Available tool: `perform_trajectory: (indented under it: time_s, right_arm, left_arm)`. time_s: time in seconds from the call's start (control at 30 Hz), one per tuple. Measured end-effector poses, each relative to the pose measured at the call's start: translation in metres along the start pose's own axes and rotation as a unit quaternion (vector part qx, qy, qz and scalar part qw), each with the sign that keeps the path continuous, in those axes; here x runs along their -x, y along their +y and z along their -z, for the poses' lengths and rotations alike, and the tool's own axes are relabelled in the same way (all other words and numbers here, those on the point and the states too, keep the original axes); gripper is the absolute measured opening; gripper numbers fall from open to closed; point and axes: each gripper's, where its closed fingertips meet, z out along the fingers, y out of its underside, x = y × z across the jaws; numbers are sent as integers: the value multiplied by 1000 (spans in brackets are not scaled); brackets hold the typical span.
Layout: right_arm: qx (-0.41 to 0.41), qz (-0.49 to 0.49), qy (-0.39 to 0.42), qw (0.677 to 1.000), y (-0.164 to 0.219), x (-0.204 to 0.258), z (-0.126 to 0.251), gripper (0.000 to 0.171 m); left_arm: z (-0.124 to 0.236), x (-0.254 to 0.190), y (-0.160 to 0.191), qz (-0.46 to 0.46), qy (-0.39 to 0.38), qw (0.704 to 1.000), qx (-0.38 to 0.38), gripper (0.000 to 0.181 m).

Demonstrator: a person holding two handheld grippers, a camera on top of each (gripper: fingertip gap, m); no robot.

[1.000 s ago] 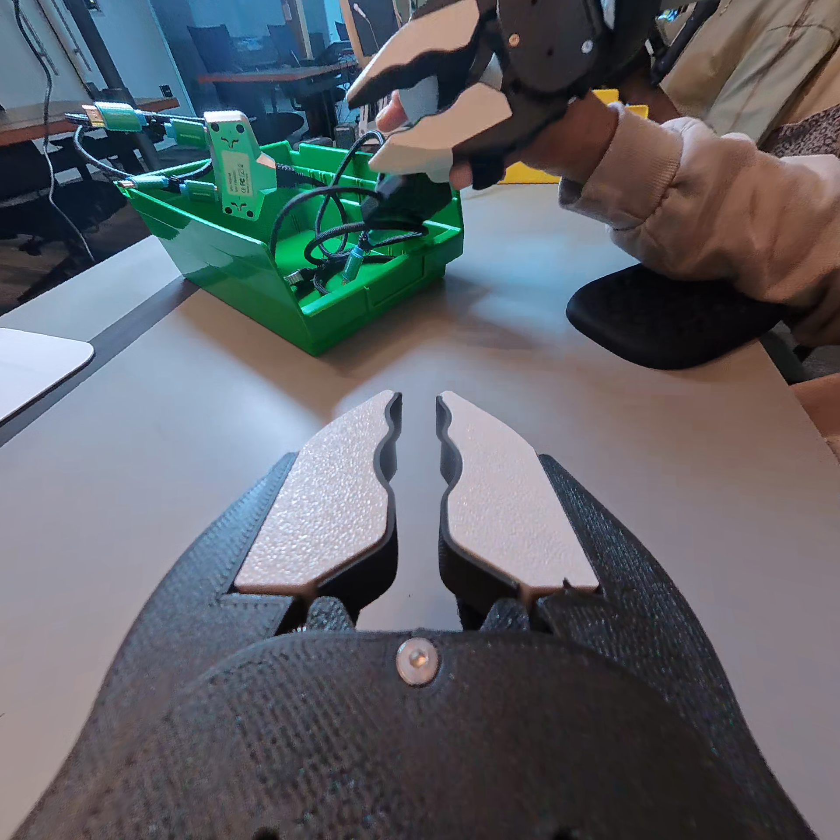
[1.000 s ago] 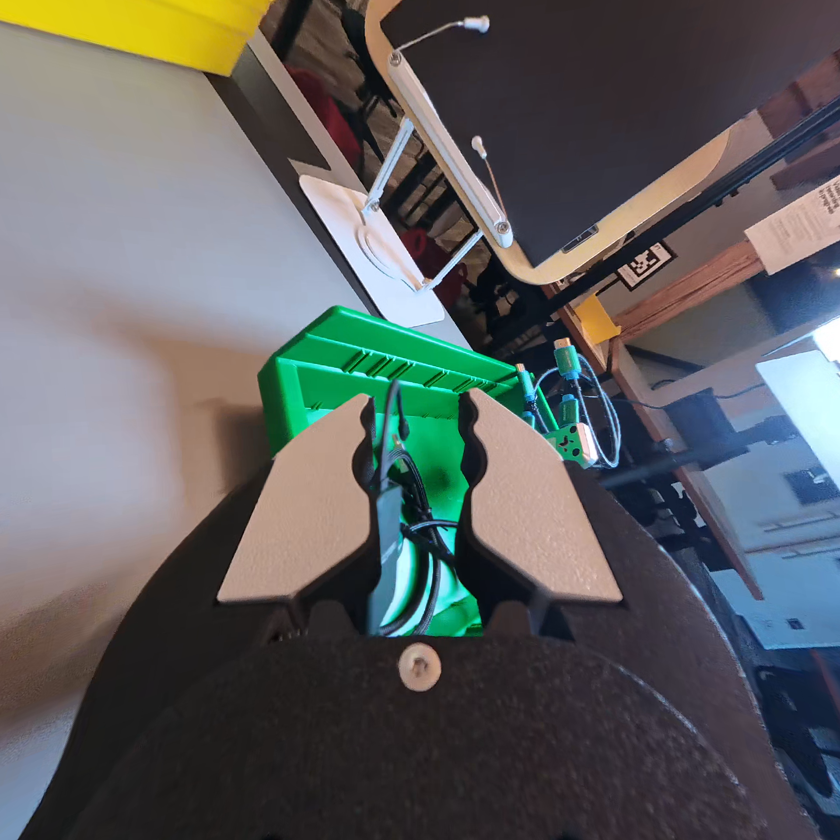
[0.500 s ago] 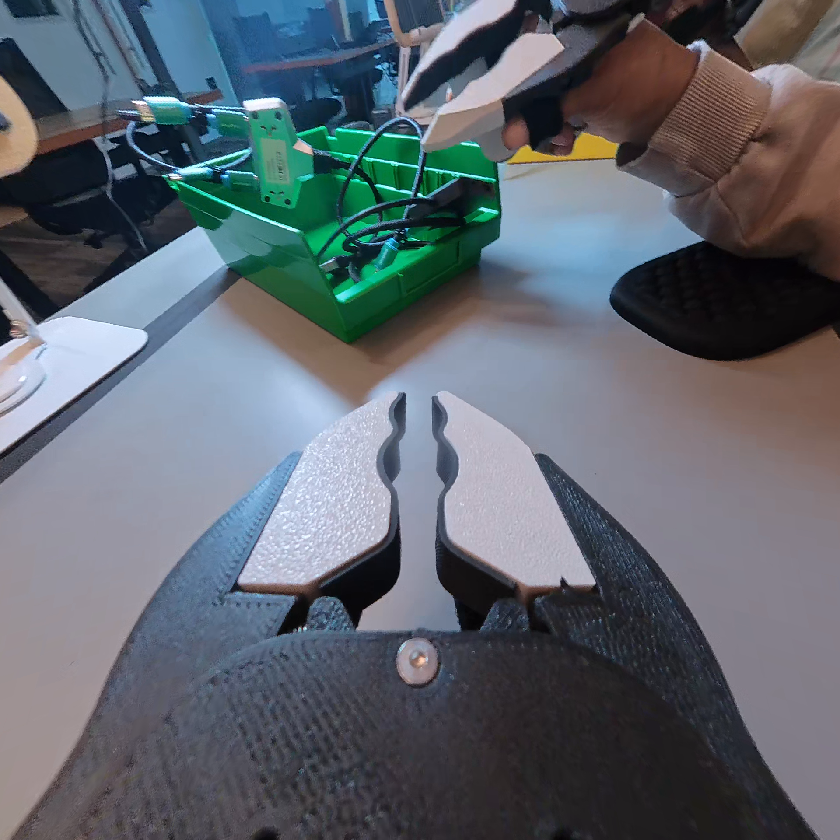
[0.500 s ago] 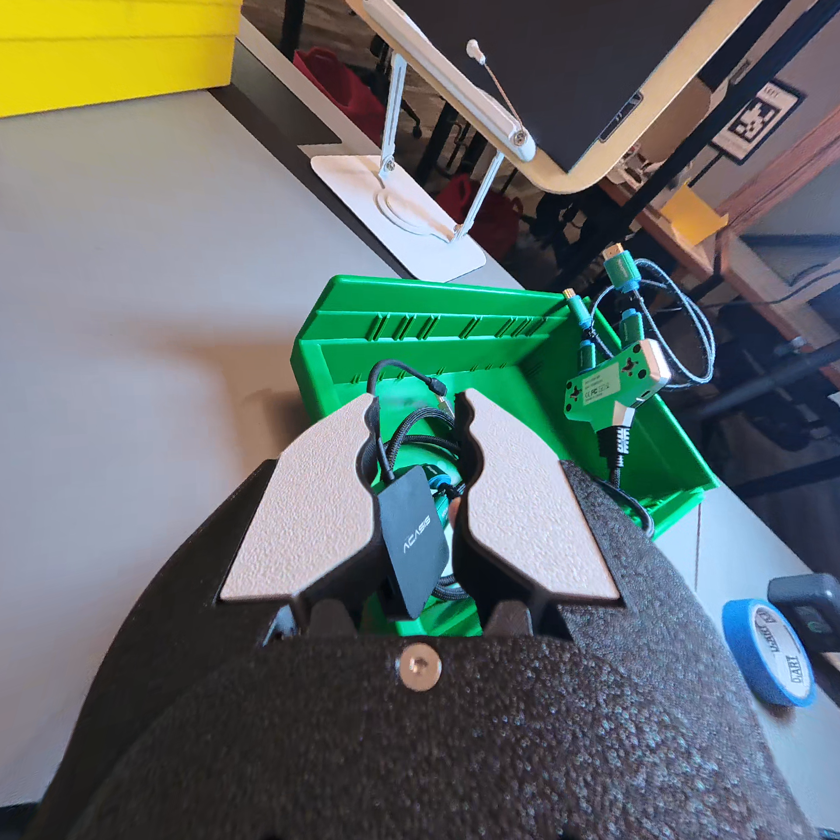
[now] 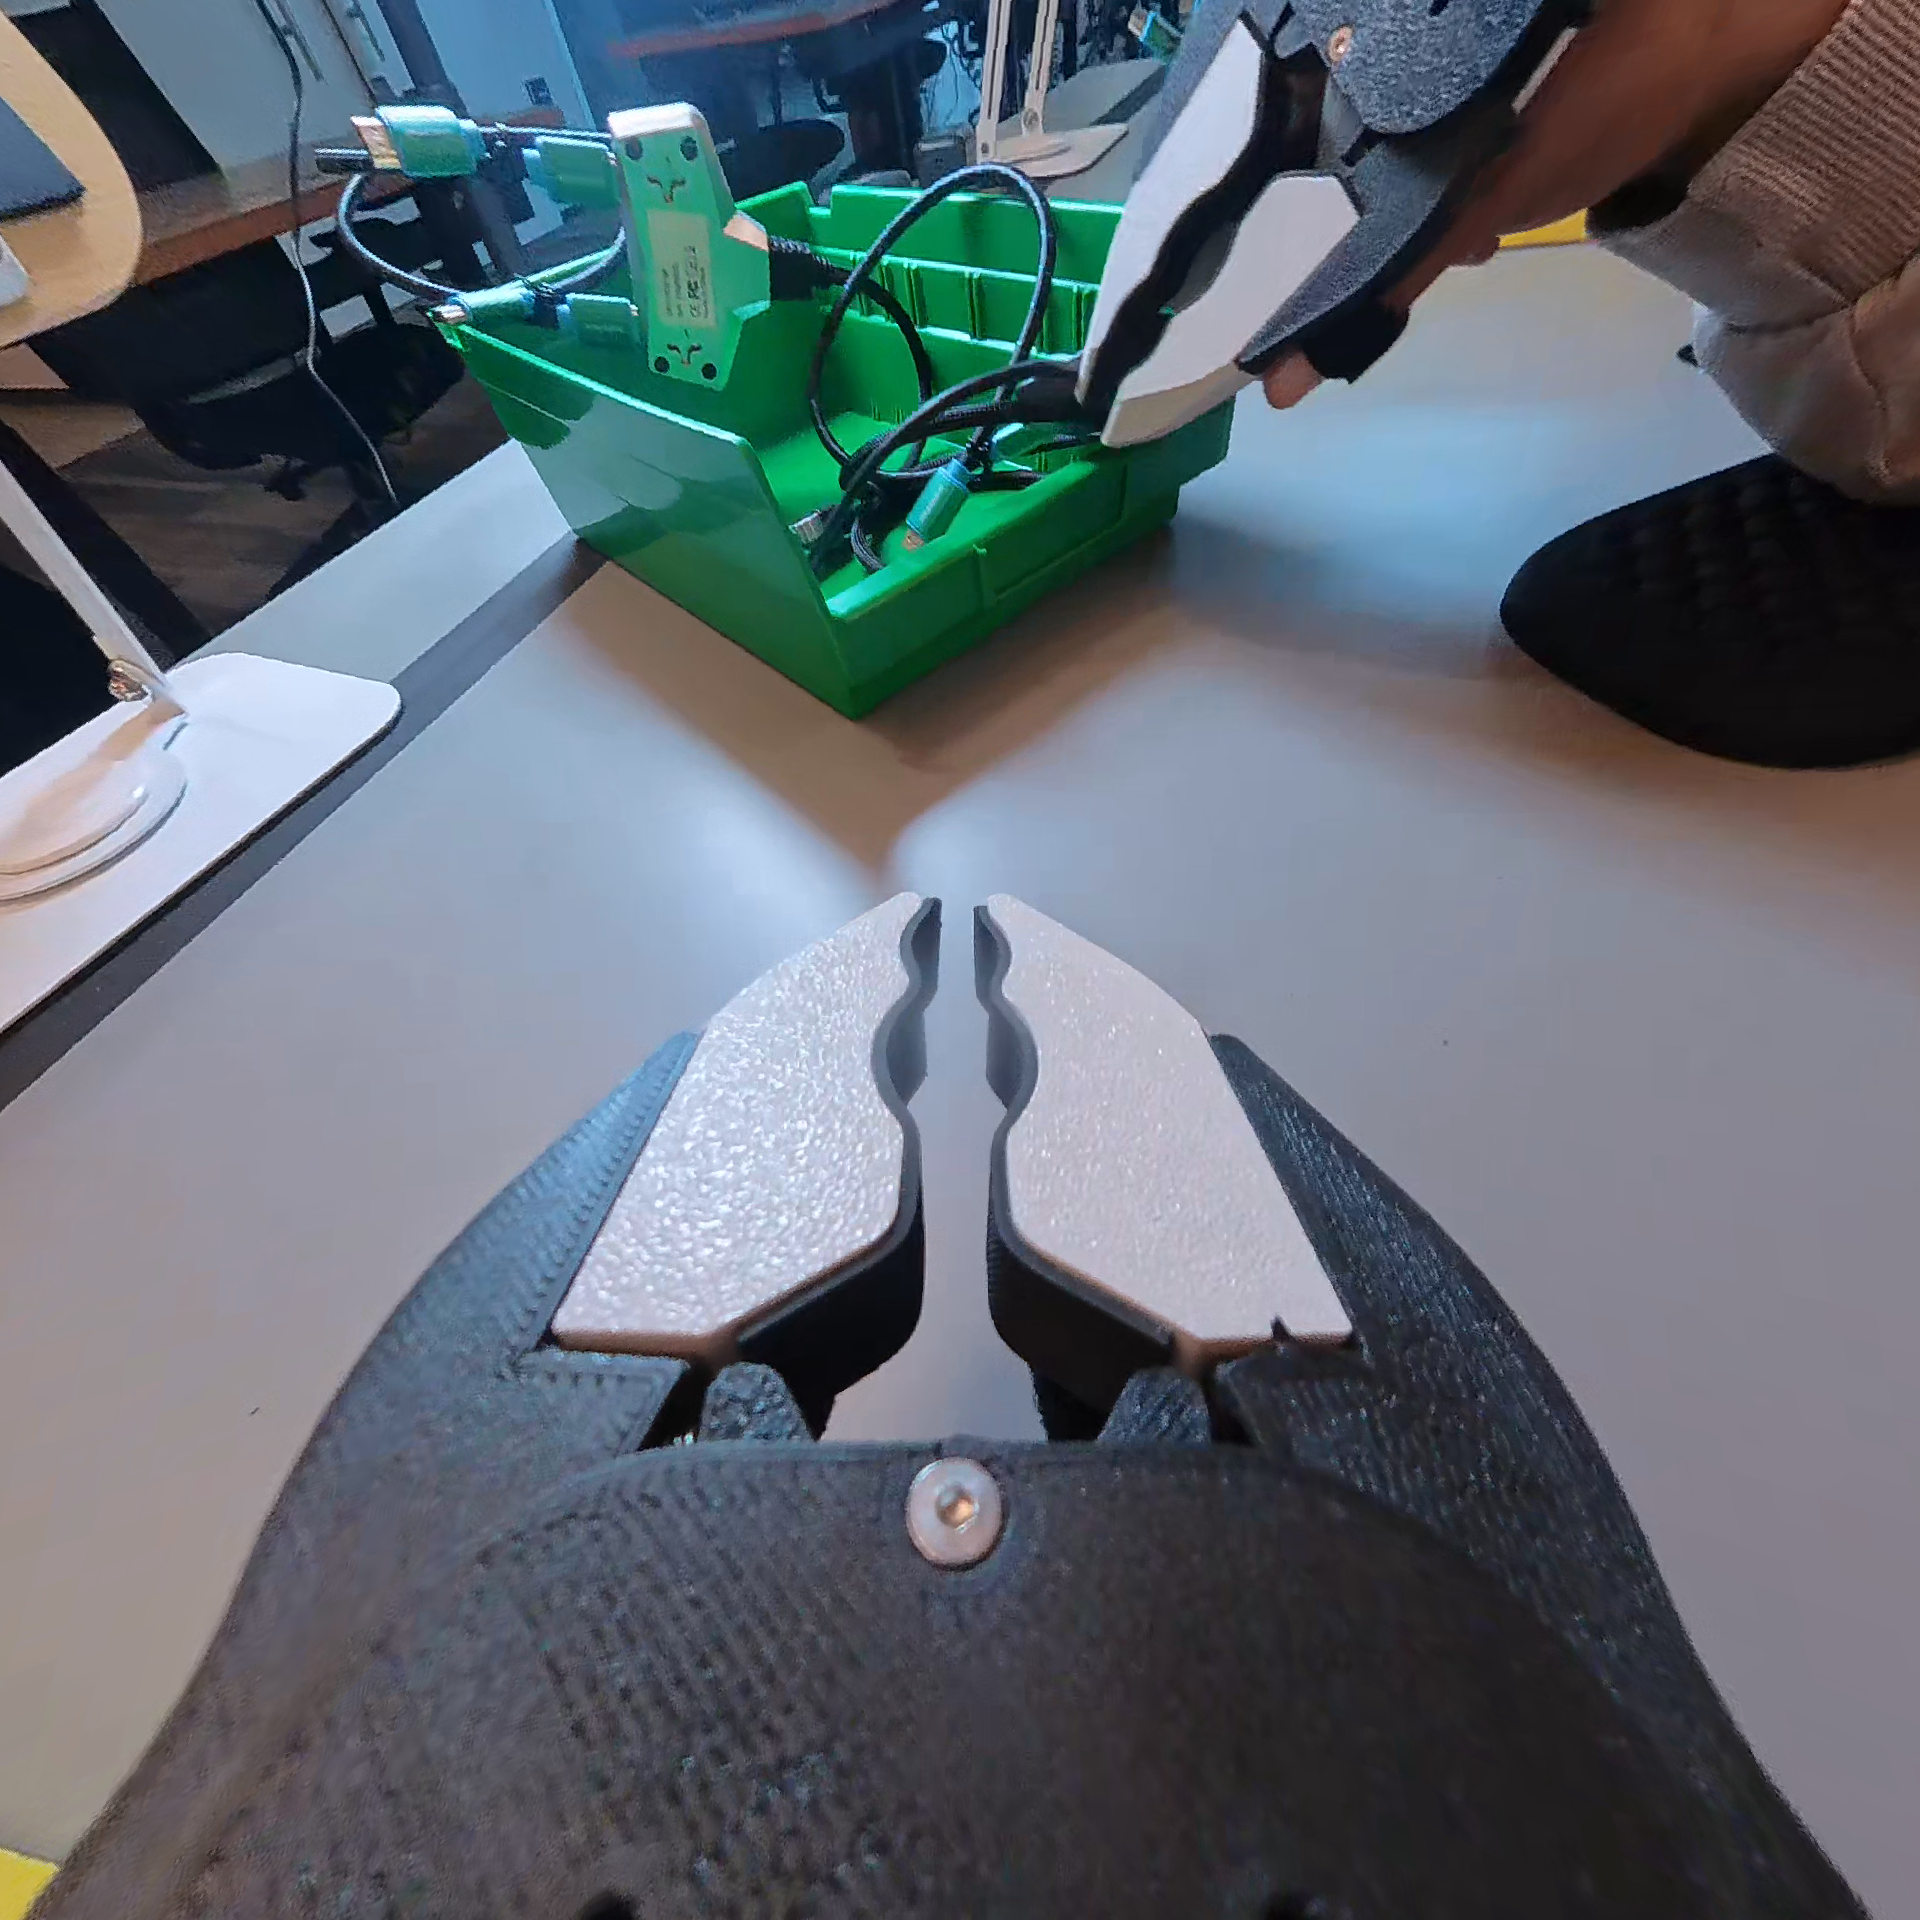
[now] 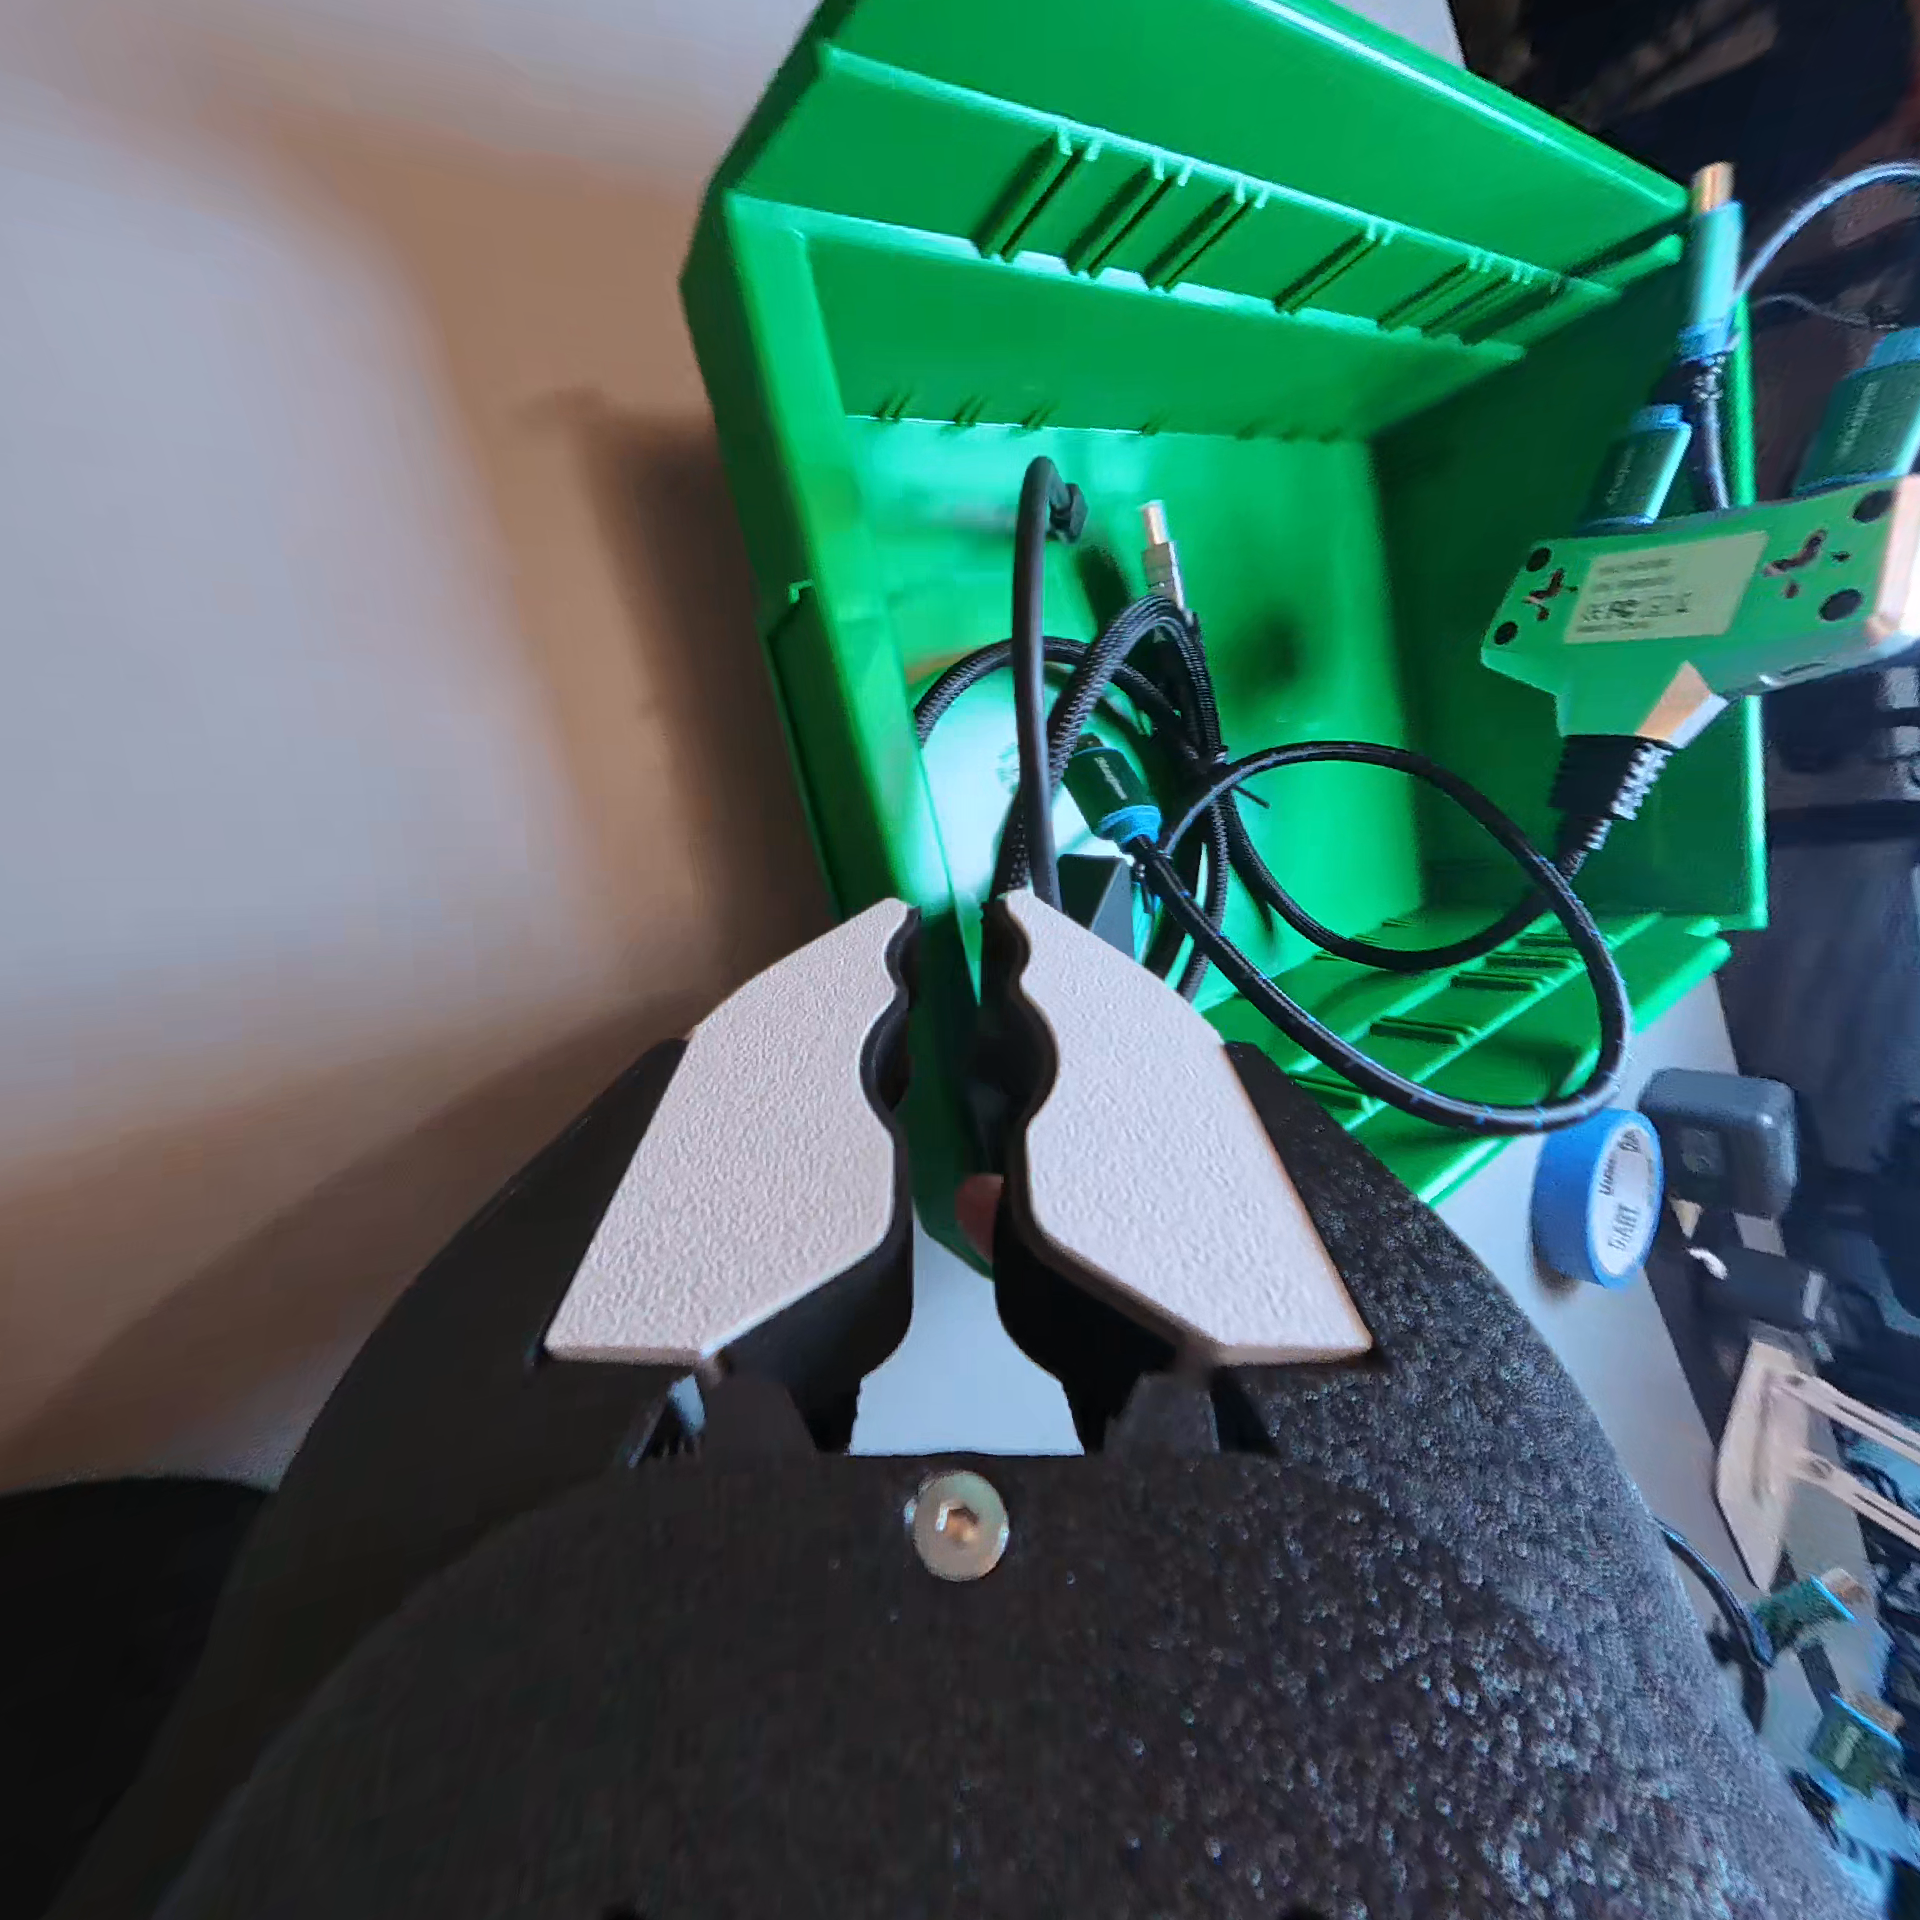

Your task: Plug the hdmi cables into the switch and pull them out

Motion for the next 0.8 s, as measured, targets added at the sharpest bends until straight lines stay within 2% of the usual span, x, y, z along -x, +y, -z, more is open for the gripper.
perform_trajectory:
  time_s: [0.03,0.33,0.43,0.53,0.63,0.73,0.8]
  right_arm:
    - [5,1,13,1000,0,-2,-2,11]
    - [44,51,52,996,-7,11,-24,38]
    - [47,45,52,997,-8,9,-23,38]
    - [88,59,52,993,2,10,-36,40]
    - [121,101,65,985,6,7,-47,41]
    - [118,154,54,979,5,11,-50,32]
    - [107,152,44,982,5,12,-49,32]
  left_arm:
    - [0,-1,1,-3,1,1000,3,6]
    - [-2,-3,6,-37,-5,999,31,6]
    - [5,15,5,-36,-59,997,44,7]
    - [20,34,1,-9,-97,994,41,8]
    - [49,60,-4,-34,-160,985,55,11]
    - [108,98,7,-110,-266,946,151,16]
    - [146,118,25,-114,-303,922,210,20]
